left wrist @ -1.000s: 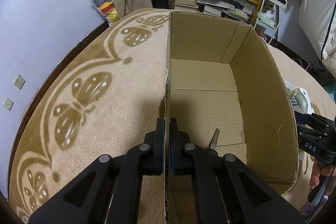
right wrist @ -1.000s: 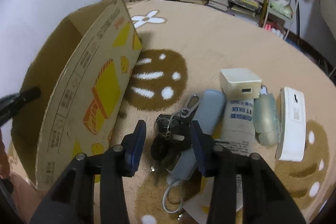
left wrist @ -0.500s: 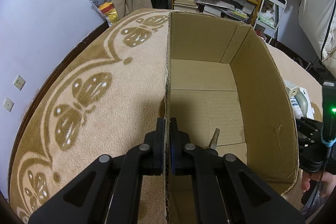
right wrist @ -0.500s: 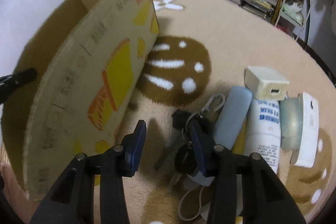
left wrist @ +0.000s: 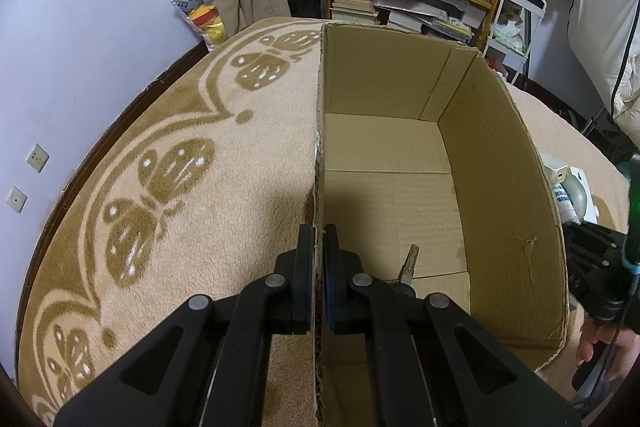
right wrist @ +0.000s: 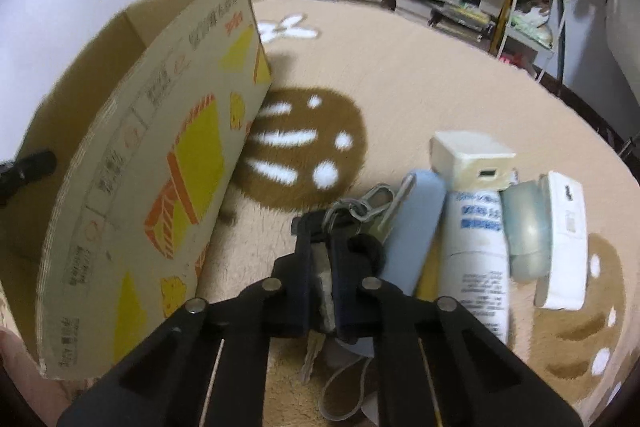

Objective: Organize rigid objects

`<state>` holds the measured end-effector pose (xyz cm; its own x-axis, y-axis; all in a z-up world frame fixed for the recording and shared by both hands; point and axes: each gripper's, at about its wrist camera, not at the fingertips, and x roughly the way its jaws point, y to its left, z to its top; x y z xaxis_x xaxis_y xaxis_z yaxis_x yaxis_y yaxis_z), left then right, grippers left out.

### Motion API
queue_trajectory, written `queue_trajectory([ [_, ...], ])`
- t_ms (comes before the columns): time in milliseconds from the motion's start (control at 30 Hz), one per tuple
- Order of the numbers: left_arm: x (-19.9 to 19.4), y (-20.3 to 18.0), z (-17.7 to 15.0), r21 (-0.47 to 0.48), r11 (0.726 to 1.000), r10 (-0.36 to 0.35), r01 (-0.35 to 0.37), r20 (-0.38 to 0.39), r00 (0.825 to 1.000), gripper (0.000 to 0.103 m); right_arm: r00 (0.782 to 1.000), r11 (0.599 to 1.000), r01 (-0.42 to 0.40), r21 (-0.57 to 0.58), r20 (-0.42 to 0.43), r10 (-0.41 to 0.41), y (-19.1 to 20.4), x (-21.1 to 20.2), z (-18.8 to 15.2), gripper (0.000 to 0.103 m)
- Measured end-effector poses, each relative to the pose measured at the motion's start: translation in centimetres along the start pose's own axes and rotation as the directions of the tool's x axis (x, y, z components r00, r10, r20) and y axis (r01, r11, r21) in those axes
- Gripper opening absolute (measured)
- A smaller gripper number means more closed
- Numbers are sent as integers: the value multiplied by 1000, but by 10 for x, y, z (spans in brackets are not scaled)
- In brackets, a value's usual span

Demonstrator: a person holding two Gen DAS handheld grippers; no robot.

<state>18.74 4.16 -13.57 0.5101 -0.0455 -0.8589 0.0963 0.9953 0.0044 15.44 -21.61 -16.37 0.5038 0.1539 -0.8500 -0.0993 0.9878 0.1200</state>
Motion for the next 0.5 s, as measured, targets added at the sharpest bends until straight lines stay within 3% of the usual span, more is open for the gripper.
queue_trajectory([
  [233,-1,0,1,5,1000,5,-5,0,1000,4,997,998,-16,55,77,12,-7,-24,12,9],
  [267,-1,0,1,4,1000,4,-4,0,1000,4,995,998,-19,57,95,14,-6,-29,15,3],
  [500,-2,-1,1,10,1000,10,-10,3,1000,4,966,996,-81,28,248,72,7,-81,40,1],
])
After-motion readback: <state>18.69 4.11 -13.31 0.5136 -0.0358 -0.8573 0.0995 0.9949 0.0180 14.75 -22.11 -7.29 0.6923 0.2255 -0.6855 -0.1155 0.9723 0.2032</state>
